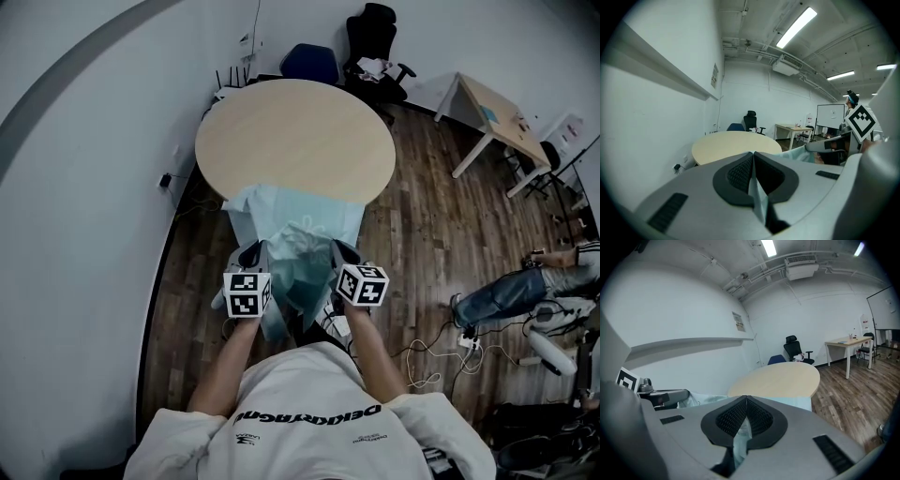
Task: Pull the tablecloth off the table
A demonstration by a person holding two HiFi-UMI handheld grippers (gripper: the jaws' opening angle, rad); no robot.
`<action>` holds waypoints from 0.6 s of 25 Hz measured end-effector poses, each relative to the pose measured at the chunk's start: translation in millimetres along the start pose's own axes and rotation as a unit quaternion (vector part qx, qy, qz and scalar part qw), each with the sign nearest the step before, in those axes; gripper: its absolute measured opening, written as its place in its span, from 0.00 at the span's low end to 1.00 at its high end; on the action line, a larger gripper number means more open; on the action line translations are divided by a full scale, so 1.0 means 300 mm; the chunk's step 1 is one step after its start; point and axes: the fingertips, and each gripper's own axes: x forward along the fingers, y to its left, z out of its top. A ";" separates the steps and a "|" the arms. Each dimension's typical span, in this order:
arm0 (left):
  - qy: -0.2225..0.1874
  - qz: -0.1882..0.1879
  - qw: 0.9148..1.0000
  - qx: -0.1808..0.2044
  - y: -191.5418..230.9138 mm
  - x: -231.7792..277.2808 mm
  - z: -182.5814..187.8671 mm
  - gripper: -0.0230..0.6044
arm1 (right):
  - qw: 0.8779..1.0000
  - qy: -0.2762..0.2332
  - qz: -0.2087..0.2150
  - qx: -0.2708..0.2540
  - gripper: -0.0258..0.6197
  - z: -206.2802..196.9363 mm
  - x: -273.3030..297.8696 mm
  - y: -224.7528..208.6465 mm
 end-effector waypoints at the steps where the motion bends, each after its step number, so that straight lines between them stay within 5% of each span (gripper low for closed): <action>1: -0.002 0.001 1.000 -0.001 0.001 -0.025 0.007 0.06 | 1.000 -0.003 -0.001 0.004 0.09 0.002 -0.024 0.008; 15: -0.061 0.024 0.998 0.006 -0.056 -0.312 0.093 0.06 | 0.997 -0.065 -0.022 -0.030 0.09 0.027 -0.321 0.068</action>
